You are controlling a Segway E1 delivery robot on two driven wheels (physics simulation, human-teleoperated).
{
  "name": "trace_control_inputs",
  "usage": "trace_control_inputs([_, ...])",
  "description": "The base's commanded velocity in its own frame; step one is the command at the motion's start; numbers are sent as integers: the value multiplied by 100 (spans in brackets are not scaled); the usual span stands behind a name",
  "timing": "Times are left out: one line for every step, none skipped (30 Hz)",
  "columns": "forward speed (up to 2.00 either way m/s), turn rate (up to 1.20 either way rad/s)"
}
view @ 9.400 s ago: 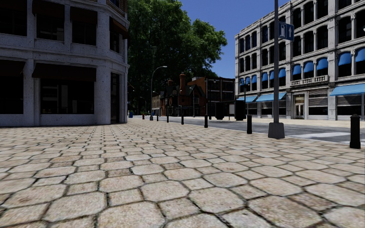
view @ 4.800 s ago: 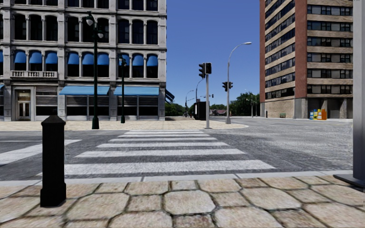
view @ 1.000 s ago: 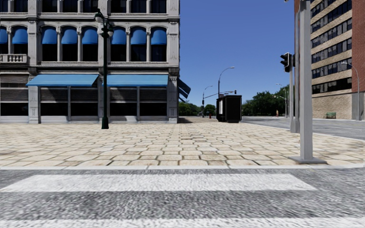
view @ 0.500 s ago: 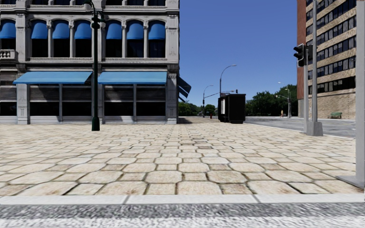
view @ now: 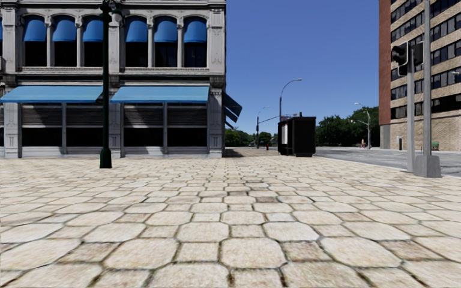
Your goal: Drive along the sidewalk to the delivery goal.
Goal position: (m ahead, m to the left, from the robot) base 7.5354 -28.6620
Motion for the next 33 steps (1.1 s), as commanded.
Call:
trace_control_inputs([200, 0])
trace_control_inputs([200, 0])
trace_control_inputs([198, 0])
trace_control_inputs([178, 0])
trace_control_inputs([178, 0])
trace_control_inputs([163, 0])
trace_control_inputs([152, 0])
trace_control_inputs([139, 0])
trace_control_inputs([129, 0])
trace_control_inputs([129, 0])
trace_control_inputs([126, 0])
trace_control_inputs([124, 0])
trace_control_inputs([123, 0])
trace_control_inputs([123, 0])
trace_control_inputs([123, 0])
trace_control_inputs([123, 0])
trace_control_inputs([123, 0])
trace_control_inputs([123, 0])
trace_control_inputs([123, 0])
trace_control_inputs([123, 0])
trace_control_inputs([123, 0])
trace_control_inputs([123, 0])
trace_control_inputs([123, 0])
trace_control_inputs([123, 0])
trace_control_inputs([123, 0])
trace_control_inputs([123, 0])
trace_control_inputs([123, 0])
trace_control_inputs([123, 0])
trace_control_inputs([123, 0])
trace_control_inputs([123, 0])
trace_control_inputs([123, 0])
trace_control_inputs([123, 0])
trace_control_inputs([123, 0])
